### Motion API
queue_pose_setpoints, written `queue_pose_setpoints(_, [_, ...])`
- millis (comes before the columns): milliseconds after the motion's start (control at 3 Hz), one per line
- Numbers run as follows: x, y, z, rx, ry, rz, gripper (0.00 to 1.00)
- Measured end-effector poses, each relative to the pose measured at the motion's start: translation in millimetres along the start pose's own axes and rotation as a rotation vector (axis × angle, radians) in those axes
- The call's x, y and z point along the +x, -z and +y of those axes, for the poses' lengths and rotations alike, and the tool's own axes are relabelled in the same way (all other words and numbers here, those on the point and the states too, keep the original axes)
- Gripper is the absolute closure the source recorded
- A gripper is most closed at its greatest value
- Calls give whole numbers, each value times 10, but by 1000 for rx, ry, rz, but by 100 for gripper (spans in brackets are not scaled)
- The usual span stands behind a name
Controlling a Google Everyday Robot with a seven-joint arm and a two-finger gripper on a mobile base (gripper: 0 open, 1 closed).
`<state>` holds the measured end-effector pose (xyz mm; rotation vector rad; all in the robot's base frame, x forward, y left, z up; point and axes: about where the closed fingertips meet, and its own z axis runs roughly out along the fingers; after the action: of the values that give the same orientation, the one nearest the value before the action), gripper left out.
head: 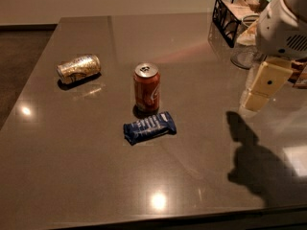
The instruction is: Knock coke can over
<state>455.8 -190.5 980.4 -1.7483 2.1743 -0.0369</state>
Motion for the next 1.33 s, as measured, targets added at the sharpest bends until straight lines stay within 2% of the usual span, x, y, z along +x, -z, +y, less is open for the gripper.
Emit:
queue_pose_setpoints(667, [-777, -355, -307, -47, -35, -185, 0])
queue_pose_setpoints(1000, [-1152, -587, -310, -56, -67, -279, 0])
queue_pose_setpoints(1333, [-1580, -916, -207, -82, -94, -383, 0])
